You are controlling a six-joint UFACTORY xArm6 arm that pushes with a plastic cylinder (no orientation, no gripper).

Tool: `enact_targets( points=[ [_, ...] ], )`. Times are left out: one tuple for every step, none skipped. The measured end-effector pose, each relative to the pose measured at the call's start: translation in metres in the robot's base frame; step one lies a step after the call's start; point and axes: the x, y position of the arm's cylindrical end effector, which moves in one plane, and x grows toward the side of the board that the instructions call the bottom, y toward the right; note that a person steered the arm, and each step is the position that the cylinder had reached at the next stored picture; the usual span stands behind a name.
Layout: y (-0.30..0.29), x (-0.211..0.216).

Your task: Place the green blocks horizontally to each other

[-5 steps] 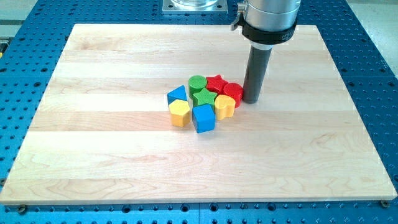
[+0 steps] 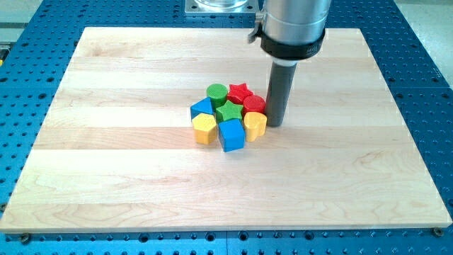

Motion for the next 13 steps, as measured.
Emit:
enact_targets(
  points=[
    [-0.002,0.023],
    [-0.026,0.026],
    [-0.056,0.020],
    [-0.069,-0.001],
    [-0.091,-0.042],
    [-0.097,-0.078],
    [-0.084,-0.091],
    [-0.103,-0.121],
    [-0.091,-0.133],
    [-0.069,-0.158],
    [-0.079,-0.168],
    [-0.095,-0.164],
    [-0.123,-0.130]
  ],
)
